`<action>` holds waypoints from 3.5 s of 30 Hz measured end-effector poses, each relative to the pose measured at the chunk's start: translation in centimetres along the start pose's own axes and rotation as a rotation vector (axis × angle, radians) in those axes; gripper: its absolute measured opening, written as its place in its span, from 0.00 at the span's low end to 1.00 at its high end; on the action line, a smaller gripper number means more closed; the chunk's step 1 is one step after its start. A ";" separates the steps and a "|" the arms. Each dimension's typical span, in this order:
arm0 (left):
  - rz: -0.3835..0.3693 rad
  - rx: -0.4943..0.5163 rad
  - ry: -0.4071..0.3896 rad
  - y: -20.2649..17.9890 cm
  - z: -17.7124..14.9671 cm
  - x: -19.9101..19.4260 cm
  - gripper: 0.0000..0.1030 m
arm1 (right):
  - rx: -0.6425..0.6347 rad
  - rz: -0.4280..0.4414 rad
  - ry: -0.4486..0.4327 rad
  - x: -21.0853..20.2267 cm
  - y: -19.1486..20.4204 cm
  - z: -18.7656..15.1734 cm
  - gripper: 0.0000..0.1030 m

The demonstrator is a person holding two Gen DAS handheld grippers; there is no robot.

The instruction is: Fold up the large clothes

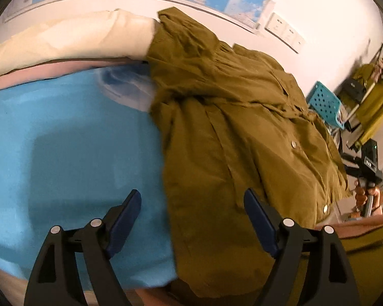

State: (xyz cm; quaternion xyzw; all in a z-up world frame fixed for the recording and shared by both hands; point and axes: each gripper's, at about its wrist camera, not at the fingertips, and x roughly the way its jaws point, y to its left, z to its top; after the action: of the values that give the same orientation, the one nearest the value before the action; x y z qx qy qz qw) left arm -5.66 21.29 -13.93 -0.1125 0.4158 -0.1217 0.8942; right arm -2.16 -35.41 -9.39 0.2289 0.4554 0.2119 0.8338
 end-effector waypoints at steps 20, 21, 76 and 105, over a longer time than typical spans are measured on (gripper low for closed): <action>-0.269 -0.069 0.077 -2.4 -3.0 -0.8 0.86 | -0.043 0.199 0.046 0.2 1.8 -2.6 0.39; -0.262 -0.059 0.081 -2.6 -3.0 -0.7 0.86 | -0.034 0.198 0.060 0.4 1.6 -2.8 0.44; -0.376 -0.080 0.038 -3.3 -1.8 -1.1 0.06 | -0.028 0.399 -0.044 -3.6 4.7 -6.6 0.10; -0.337 -0.049 0.078 0.0 -1.9 -0.4 0.23 | 0.108 0.401 0.153 1.0 1.3 -13.0 0.52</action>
State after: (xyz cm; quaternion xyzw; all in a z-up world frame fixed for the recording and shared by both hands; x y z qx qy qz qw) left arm -7.40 21.26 -14.84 -0.1976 0.4281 -0.2642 0.8414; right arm -12.99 -31.35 -15.55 0.3423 0.4734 0.3657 0.7246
